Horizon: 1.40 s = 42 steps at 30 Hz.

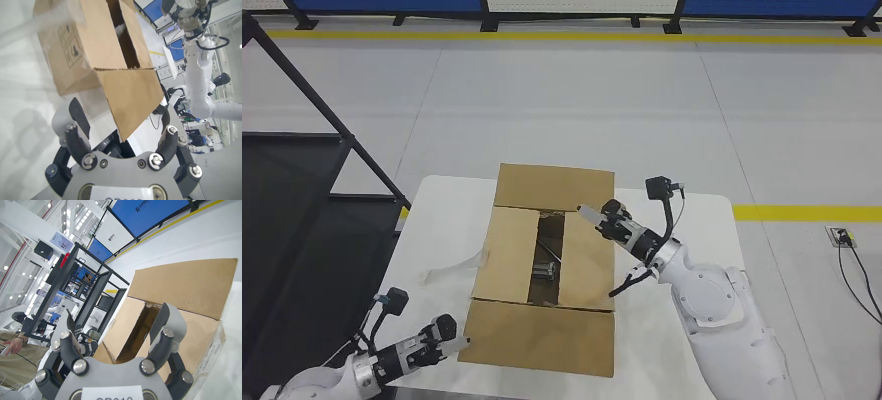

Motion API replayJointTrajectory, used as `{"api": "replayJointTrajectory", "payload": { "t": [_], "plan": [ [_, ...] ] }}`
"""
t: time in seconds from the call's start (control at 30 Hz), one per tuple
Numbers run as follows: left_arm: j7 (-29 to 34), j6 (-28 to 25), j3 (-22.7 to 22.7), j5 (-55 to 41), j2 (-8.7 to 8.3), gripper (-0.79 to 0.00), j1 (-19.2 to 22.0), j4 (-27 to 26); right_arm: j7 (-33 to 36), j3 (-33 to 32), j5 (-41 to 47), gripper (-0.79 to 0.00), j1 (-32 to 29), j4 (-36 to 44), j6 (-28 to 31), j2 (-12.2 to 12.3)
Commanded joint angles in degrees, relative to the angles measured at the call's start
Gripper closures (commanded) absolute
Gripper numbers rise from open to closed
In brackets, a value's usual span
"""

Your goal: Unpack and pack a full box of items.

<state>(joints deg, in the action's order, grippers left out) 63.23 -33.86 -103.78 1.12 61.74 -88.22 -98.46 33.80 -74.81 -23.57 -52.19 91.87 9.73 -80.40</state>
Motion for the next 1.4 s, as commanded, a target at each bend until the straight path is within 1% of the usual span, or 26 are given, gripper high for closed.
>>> {"api": "replayJointTrajectory", "payload": {
  "t": [0.0,0.07,0.1,0.2,0.43,0.63,0.83,0.93,1.07,1.23,1.37],
  "plan": [
    [3.0,-0.3,1.2,-2.5,-0.26,-0.785,0.4,1.4,0.7,-0.2,0.1,-0.785,0.7,-0.5,0.2,0.1],
    [6.1,-1.0,2.6,-4.8,-0.53,-0.785,0.9,2.1,1.3,-0.5,0.4,-0.785,1.5,-1.2,0.3,0.3],
    [6.6,-0.6,3.3,-5.5,-0.68,-0.785,1.0,2.1,1.7,-0.6,0.6,-0.785,1.9,-1.6,0.4,0.3],
    [7.0,-0.2,5.3,-6.7,-1.16,-0.785,1.3,2.0,2.8,-1.0,1.2,-0.785,3.1,-2.8,1.1,0.6],
    [8.0,0.8,8.6,-15.7,-1.76,-0.785,3.1,4.2,5.3,-1.5,3.0,-0.785,5.8,-7.0,2.5,1.0],
    [8.9,1.7,9.1,-22.4,-2.4,-0.785,3.7,4.0,6.2,-1.1,3.9,-0.785,7.6,-10.6,3.0,1.3],
    [8.7,1.5,8.7,-26.0,-3.17,-0.785,3.9,1.9,7.8,-1.4,5.8,-0.785,9.8,-14.6,1.0,1.5],
    [7.6,0.5,8.5,-27.3,-3.35,-0.785,4.0,1.0,7.5,-2.0,6.3,-0.785,11.5,-17.4,0.5,1.7],
    [4.5,0.1,8.3,-28.7,-3.34,-0.785,4.5,0.3,3.8,-1.4,5.8,-0.785,14.3,-23.1,-0.3,1.5],
    [-4.0,2.0,8.5,-27.4,-3.04,-0.785,5.1,-0.5,-0.7,1.8,6.5,-0.785,19.3,-33.0,0.8,0.5],
    [-9.1,3.2,9.4,-24.2,-2.84,-0.785,5.6,-1.1,-3.9,4.5,7.1,-0.785,23.9,-41.5,2.2,-0.5]
  ]
}}
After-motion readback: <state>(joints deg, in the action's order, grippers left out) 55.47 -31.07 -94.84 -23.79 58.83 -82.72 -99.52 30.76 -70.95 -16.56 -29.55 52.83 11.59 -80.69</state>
